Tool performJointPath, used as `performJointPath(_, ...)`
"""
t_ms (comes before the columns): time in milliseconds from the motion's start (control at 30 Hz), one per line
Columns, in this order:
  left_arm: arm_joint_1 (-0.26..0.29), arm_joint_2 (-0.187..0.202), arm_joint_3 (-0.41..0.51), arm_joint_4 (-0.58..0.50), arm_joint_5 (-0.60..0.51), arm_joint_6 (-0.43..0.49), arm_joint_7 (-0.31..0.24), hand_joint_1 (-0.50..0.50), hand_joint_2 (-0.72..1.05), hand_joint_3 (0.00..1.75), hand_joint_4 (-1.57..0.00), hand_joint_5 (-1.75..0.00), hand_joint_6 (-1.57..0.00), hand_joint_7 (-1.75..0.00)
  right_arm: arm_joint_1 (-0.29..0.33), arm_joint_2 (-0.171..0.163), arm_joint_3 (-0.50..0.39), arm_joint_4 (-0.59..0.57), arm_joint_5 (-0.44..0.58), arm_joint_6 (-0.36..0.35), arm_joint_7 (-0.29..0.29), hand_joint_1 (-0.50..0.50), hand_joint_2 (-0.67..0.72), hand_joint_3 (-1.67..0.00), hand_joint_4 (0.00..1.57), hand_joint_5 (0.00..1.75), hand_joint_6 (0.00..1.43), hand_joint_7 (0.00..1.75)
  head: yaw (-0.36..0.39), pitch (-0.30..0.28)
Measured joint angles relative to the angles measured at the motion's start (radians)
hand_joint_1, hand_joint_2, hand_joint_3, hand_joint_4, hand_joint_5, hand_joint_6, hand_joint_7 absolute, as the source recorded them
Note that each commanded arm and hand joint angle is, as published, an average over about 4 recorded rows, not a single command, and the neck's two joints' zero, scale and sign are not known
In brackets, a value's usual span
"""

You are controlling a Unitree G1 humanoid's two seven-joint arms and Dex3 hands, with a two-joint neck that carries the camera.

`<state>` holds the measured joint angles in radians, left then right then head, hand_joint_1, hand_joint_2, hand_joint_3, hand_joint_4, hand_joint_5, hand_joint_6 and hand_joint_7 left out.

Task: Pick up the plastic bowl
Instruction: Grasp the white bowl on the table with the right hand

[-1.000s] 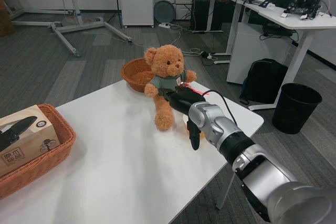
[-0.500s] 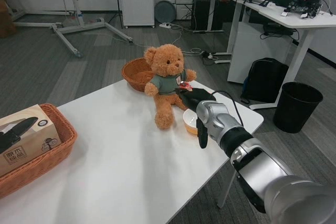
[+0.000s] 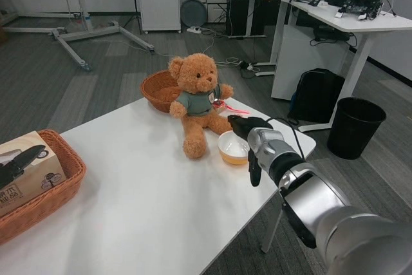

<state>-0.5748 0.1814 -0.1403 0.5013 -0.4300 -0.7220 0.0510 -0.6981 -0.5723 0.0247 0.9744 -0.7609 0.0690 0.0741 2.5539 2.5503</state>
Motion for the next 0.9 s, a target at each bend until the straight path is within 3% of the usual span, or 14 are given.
performJointPath(367, 0.0, -0.003, -0.022, 0.016, -0.019, 0.0, 0.0, -0.5, 0.43, 0.0, 0.0, 0.0, 0.0, 0.0, -0.114, 0.025, 0.011, 0.233, 0.019, -0.059, -0.137, -0.29, 0.15, -0.06, 0.0, 0.0, 0.0, 0.0, -0.003, -0.011)
performJointPath(600, 0.0, -0.007, -0.025, 0.019, -0.021, 0.0, -0.001, -0.5, 0.43, 0.0, 0.0, 0.0, 0.0, 0.0, -0.134, 0.03, 0.023, 0.288, 0.027, -0.071, -0.144, -0.29, 0.11, -0.02, 0.0, 0.0, 0.0, 0.0, 0.001, -0.02)
performJointPath(900, 0.0, -0.008, -0.026, 0.02, -0.023, 0.0, -0.001, -0.5, 0.43, 0.0, 0.0, 0.0, 0.0, 0.0, -0.13, 0.046, 0.159, 0.302, 0.106, -0.08, -0.143, -0.29, 0.09, -0.02, 0.0, 0.0, 0.0, 0.0, 0.005, -0.023)
